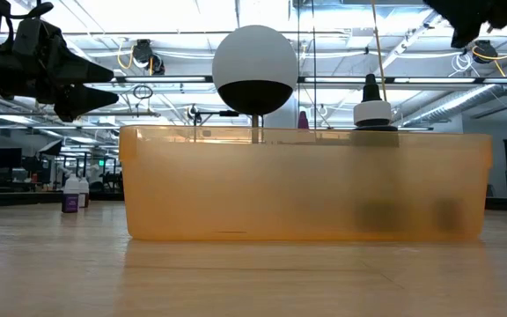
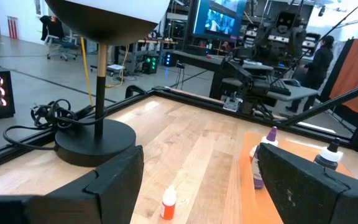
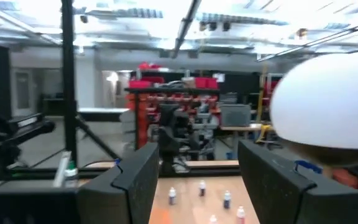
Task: Pick & Place food coloring
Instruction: Put the small orange food coloring bottle into the orange container
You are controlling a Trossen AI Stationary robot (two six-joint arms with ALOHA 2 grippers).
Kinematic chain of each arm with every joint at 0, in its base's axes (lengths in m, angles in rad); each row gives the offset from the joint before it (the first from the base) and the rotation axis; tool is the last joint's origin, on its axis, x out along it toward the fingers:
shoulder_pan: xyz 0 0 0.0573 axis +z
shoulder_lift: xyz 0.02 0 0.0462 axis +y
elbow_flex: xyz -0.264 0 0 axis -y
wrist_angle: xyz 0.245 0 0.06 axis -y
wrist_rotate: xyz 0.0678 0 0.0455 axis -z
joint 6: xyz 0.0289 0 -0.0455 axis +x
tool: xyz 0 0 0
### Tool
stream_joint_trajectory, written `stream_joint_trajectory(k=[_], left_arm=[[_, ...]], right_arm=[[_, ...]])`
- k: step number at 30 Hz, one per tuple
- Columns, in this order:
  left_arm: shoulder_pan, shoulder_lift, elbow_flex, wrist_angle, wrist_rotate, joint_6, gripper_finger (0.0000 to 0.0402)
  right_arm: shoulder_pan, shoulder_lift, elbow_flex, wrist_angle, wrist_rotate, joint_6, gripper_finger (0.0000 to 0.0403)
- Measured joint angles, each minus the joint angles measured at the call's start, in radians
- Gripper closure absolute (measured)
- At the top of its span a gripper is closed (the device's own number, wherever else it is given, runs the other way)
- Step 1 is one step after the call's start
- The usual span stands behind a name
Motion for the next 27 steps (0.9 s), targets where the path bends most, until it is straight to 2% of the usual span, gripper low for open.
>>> stream_joint_trajectory(k=[2, 7, 10, 15, 21, 27], left_arm=[[0.0, 0.0, 0.0, 0.0, 0.0, 0.0, 0.0092], [0.0, 0.0, 0.0, 0.0, 0.0, 0.0, 0.0091], [0.0, 0.0, 0.0, 0.0, 0.0, 0.0, 0.0091], [0.0, 0.0, 0.0, 0.0, 0.0, 0.0, 0.0092], [0.0, 0.0, 0.0, 0.0, 0.0, 0.0, 0.0091], [0.0, 0.0, 0.0, 0.0, 0.0, 0.0, 0.0091]], right_arm=[[-0.038, 0.007, -0.042, 0.022, -0.047, 0.048, 0.0195], [-0.166, 0.017, -0.121, 0.047, -0.252, 0.151, 0.0195], [-0.259, 0.014, -0.111, 0.104, -0.336, 0.157, 0.0195], [-0.444, 0.012, -0.042, -0.019, -0.447, 0.189, 0.0195], [-0.601, 0.013, -0.006, -0.246, -0.468, 0.278, 0.0195], [-0.611, -0.013, -0.056, -0.223, -0.472, 0.249, 0.0195]])
